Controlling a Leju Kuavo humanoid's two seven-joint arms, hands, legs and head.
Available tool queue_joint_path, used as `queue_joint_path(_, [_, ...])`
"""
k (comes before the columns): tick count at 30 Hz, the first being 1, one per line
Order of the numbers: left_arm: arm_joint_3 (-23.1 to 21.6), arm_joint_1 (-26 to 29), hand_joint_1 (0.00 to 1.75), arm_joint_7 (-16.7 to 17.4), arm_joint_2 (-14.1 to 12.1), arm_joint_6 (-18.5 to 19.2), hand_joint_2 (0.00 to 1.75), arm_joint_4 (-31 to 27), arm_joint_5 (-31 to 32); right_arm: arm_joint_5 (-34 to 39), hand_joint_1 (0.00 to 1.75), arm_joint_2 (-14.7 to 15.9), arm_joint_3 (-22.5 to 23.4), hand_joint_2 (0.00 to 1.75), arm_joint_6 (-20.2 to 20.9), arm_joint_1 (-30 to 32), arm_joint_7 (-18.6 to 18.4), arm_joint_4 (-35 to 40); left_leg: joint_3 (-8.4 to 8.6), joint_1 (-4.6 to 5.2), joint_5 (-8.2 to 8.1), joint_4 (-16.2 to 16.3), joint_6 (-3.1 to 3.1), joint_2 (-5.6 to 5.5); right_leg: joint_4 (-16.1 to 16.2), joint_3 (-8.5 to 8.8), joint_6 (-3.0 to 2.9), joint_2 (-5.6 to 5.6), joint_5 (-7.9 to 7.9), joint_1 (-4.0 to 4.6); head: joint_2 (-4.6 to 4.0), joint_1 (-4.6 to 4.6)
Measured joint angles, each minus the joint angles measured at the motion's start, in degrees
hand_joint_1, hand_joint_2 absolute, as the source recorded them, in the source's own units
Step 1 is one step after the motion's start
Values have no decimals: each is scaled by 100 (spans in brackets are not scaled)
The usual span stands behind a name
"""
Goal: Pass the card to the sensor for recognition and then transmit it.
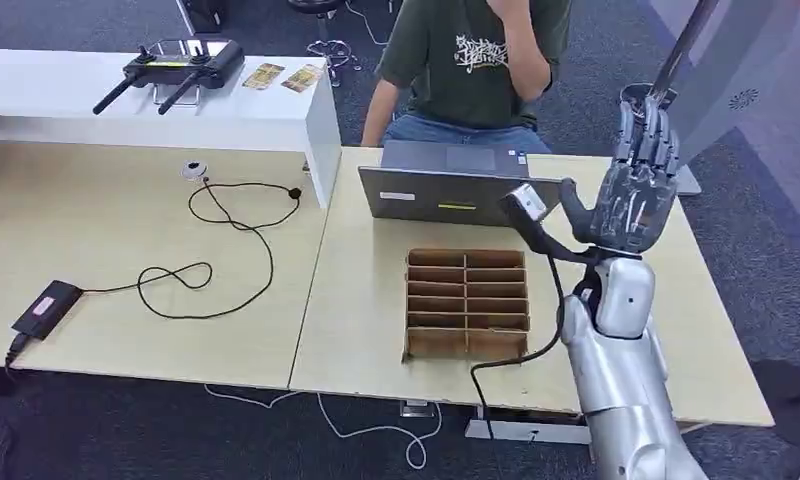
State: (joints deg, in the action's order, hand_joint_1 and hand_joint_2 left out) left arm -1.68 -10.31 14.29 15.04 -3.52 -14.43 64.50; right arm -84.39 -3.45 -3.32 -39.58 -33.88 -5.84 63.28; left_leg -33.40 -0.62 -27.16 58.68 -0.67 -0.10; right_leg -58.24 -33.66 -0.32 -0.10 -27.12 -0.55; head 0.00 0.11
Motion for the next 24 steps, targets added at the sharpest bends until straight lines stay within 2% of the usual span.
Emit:
queue_joint_path(11, [7, 4, 0, 2, -4, 15, 0, 0, 87, -107, 0, 39, 151, 175, 0, 432, 0, 662, 0, 0, 0, 0, 0, 1, 0, -1, 0, 0, 0, 0, 0, 0])
queue_joint_path(24, [7, 15, 0, 2, 4, 15, 0, 0, 190, -299, 0, 157, 315, 175, 0, 1190, -181, 1489, -1, 0, -1, 0, 0, 0, 2, -1, 1, 0, -1, 0, 0, 0])
